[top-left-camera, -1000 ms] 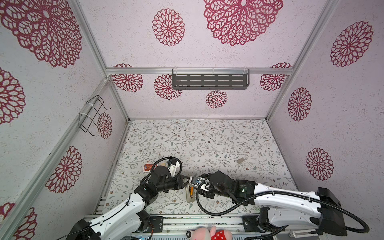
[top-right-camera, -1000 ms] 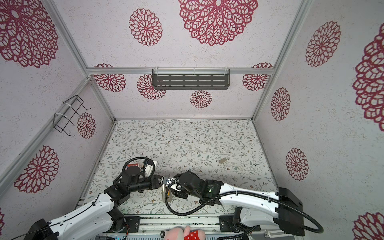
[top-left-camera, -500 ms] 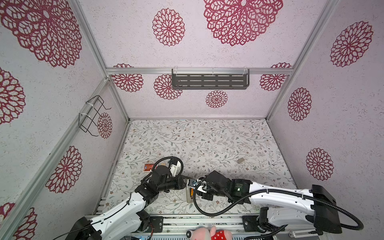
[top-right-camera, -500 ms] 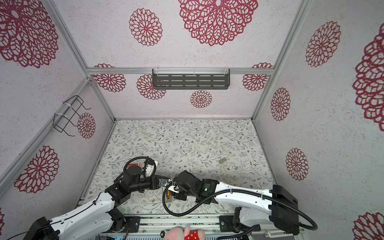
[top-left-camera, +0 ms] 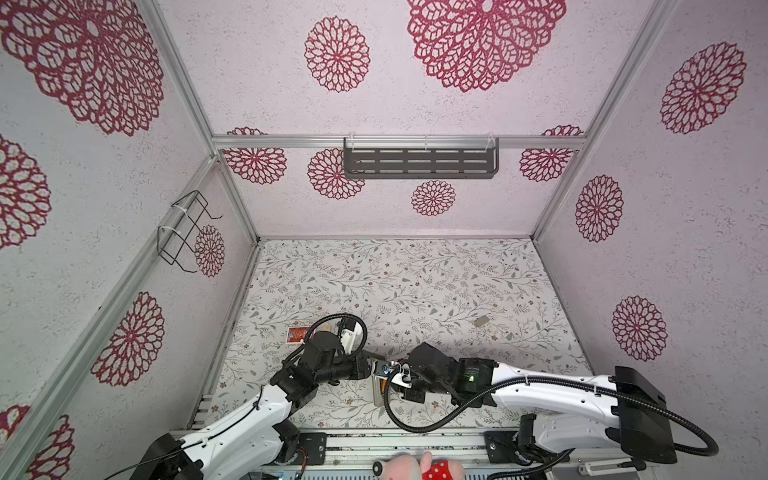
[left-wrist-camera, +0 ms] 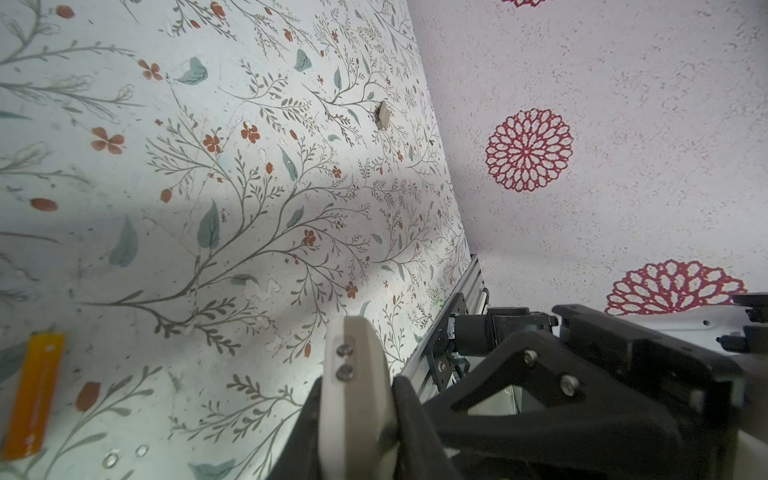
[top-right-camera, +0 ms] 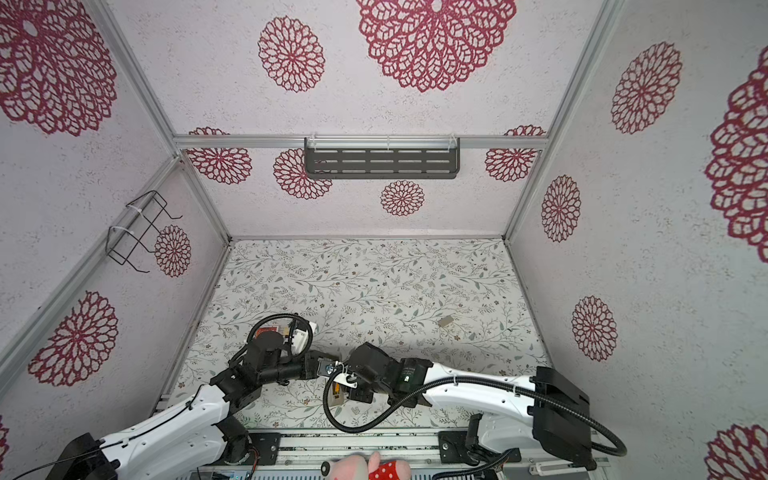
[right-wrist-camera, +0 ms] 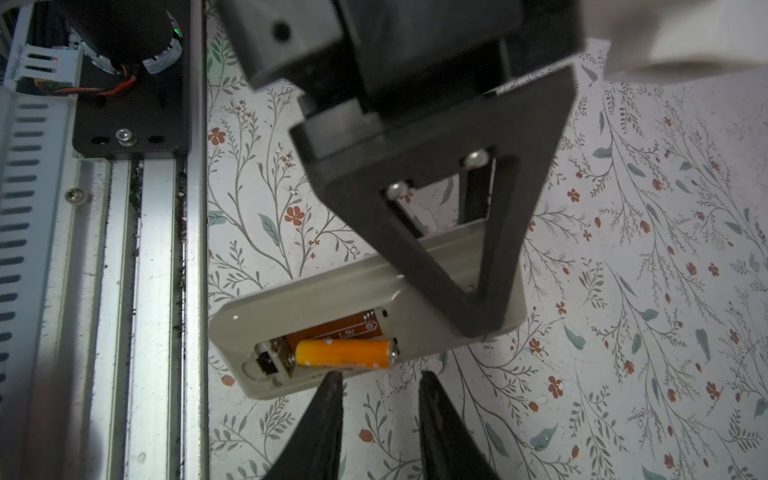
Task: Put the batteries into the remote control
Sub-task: 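Open the right gripper to release the battery into the compartment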
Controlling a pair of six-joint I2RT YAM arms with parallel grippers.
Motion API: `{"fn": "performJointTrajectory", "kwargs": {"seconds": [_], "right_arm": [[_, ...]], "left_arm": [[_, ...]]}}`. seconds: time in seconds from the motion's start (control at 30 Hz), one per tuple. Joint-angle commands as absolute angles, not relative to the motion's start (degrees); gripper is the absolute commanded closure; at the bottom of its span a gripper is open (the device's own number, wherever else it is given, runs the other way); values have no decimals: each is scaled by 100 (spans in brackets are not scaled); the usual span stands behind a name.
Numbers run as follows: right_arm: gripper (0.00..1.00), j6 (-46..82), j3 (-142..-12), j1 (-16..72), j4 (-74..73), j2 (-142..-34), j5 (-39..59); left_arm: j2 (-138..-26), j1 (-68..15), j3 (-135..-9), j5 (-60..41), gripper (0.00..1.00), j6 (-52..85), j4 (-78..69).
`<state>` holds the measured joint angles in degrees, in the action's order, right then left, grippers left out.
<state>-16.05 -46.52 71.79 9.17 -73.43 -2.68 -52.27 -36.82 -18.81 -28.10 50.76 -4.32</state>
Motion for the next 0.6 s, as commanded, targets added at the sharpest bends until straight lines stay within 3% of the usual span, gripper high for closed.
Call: {"fn": "performJointTrajectory", "kwargs": {"seconds": [0.0,0.57], "right_arm": [[68,-1628,-4922,7187,899,-7387,-190],[72,-1634,-4975,7198,966,-7646,-98]], "left_arm": [[-5256,-3746,-2012,-2910,100,5010,-580],[-5361,-3762,-1995,-2944,100,5016,-643]]}}
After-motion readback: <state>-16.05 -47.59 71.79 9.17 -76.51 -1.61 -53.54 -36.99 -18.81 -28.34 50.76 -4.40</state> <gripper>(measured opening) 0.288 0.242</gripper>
